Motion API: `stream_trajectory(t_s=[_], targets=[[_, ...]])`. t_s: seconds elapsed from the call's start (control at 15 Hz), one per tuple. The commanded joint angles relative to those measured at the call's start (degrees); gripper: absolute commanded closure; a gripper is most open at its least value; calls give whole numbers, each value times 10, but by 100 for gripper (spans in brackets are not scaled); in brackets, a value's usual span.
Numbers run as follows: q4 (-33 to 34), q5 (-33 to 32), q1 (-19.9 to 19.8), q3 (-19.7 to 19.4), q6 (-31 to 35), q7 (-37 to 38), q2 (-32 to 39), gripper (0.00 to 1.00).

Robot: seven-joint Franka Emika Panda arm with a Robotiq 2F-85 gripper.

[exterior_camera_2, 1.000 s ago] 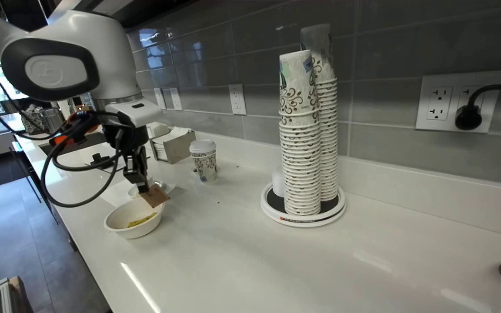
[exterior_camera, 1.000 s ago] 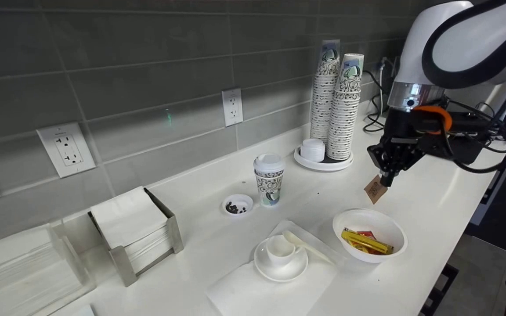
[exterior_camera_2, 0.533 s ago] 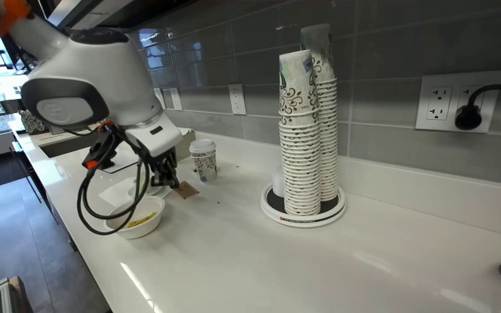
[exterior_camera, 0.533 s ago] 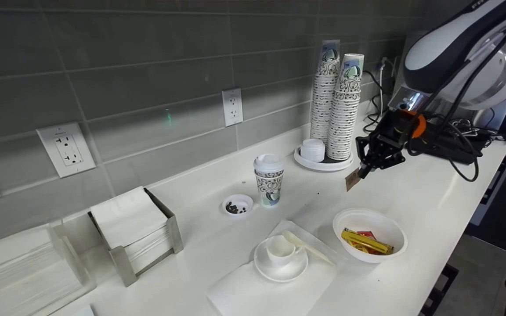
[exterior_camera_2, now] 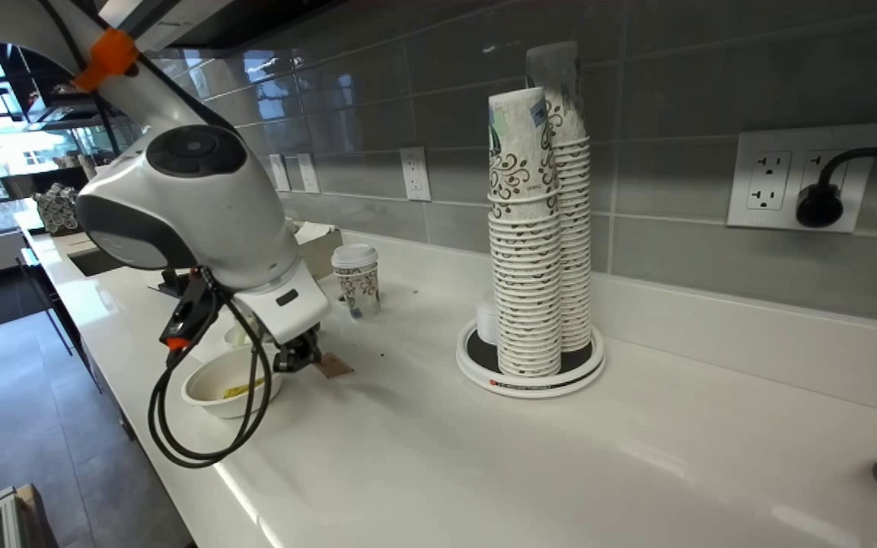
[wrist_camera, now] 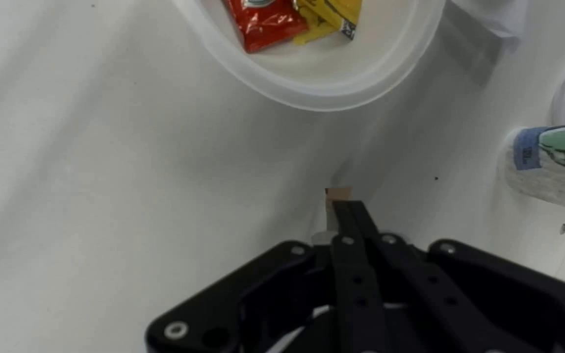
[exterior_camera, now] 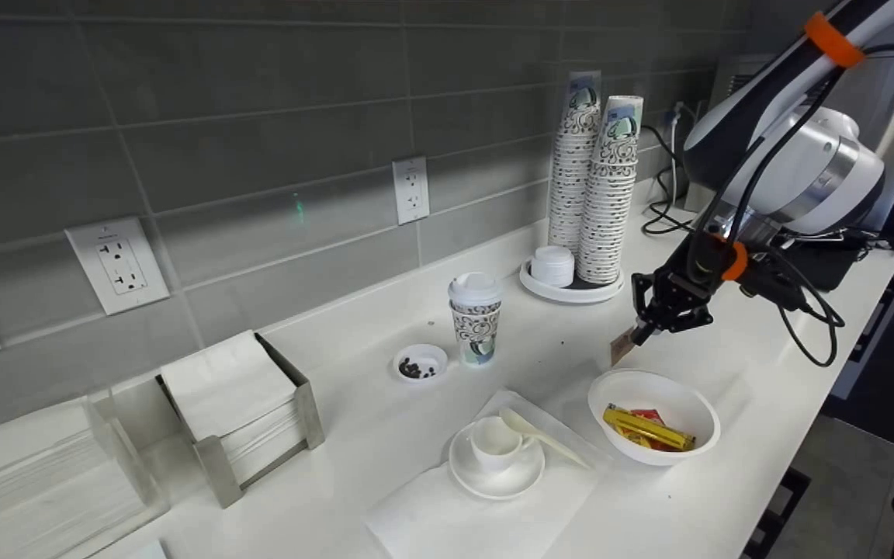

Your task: Take the brown packet out of the bowl

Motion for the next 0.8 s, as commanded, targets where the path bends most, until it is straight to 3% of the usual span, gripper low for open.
stream_trajectory(t_s=[0.0,0.07,0.2,0.4,0.47,0.73], targets=[[23,26,5,-3,-6,-32,58,97],[25,20,4,-1,-3,-30,68,76],[28,4,3,2,1,-22,85,69],[27,-49,3,1,15,8,101,50],[23,-84,-45,45,20,28,99,44],[9,-271,-78,59,42,138,92,16]])
